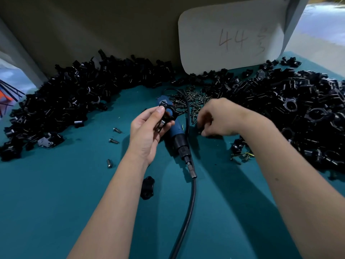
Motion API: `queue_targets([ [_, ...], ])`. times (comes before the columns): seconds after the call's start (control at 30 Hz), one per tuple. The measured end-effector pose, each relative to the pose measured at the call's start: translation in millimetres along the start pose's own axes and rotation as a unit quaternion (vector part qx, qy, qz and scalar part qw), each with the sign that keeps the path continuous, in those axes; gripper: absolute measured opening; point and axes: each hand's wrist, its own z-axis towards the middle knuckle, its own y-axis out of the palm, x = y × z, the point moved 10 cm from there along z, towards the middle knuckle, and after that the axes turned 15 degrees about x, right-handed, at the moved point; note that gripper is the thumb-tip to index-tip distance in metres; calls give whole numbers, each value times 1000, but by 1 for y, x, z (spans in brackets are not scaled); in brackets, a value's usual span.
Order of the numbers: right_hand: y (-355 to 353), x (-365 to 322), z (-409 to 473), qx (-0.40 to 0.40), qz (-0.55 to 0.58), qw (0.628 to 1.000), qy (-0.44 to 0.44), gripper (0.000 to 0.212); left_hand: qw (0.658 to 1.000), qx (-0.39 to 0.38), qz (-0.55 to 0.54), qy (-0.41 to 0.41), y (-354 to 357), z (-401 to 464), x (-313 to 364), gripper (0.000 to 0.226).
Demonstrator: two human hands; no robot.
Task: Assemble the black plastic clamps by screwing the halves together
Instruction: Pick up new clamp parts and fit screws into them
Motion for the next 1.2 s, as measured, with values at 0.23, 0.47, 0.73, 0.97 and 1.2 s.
queue_targets([
  [0.23, -8, 7, 4, 34, -8, 999, 18, 10, 1000, -3, 1, -1, 1, -1, 2, 28],
  [0.47, -21, 29, -6, -27, -1, 995, 95, 19, 1000, 0, -13, -7, -1, 0, 3, 23],
  [0.73, 8, 14, -4, -65, -37, 993, 92, 23, 1000, -7, -2, -3, 1, -2, 2, 28],
  [0.97, 19, 13, -1, -30, 50, 996, 63, 8, 1000, -6, -11, -2, 0, 2, 0, 19],
  [1.2, -19, 19, 8, 105, 169, 978, 66, 15, 1000, -7, -12, 10, -1, 6, -1, 15],
])
